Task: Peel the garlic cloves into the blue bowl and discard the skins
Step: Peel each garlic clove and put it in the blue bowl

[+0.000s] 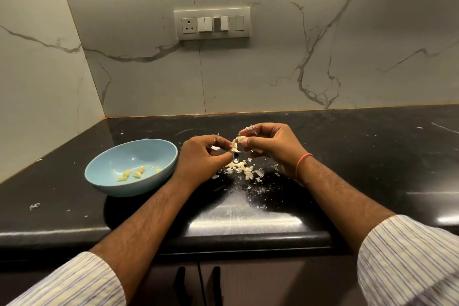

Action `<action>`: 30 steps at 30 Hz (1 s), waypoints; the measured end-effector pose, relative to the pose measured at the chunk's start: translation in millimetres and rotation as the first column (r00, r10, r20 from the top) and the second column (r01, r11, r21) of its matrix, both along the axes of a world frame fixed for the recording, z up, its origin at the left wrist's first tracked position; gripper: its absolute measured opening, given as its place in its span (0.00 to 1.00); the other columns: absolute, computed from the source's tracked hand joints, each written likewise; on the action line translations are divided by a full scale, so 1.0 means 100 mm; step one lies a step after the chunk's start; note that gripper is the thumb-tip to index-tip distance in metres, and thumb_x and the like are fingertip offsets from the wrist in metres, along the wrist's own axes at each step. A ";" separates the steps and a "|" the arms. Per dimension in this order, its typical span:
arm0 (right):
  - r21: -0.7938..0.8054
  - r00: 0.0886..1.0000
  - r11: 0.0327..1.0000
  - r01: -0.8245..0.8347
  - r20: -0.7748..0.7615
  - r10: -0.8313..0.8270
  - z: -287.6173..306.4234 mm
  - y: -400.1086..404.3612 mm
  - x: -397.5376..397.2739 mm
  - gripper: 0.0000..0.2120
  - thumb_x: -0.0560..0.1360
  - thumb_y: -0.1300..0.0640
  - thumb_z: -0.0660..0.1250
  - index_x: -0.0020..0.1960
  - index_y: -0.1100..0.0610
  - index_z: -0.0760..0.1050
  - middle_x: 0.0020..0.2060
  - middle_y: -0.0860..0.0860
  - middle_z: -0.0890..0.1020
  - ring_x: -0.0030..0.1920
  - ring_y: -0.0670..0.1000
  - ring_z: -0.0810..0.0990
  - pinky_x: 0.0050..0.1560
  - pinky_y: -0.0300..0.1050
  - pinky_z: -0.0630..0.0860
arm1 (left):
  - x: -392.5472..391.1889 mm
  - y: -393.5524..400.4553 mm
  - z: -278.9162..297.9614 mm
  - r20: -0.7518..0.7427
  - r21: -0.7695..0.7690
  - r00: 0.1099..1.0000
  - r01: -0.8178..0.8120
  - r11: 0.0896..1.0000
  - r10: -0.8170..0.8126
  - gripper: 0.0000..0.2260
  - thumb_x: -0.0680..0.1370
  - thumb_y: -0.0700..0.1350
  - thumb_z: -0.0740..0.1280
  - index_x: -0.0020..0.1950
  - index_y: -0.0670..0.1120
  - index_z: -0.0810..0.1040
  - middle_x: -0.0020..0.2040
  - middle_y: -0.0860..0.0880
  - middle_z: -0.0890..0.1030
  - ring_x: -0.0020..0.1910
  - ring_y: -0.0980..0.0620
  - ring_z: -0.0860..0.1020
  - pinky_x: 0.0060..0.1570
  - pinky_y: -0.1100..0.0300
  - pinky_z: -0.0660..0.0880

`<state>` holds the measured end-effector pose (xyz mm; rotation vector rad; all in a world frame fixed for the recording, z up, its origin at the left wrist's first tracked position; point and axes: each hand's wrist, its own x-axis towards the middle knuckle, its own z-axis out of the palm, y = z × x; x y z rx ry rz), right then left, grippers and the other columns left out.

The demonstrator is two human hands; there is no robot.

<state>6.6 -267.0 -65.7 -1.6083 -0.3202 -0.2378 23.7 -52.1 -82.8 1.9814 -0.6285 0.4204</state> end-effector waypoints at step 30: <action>-0.036 0.999 0.999 -0.010 -0.044 0.008 -0.04 0.05 0.02 0.14 0.74 0.62 0.79 0.59 0.60 0.85 0.45 0.58 0.89 0.41 0.52 0.86 0.42 0.45 0.84 | -0.04 0.02 0.01 0.287 0.063 0.958 -0.004 0.998 -0.014 0.07 0.75 0.47 0.80 0.51 0.48 0.89 0.40 0.57 0.87 0.34 0.55 0.85 0.37 0.54 0.84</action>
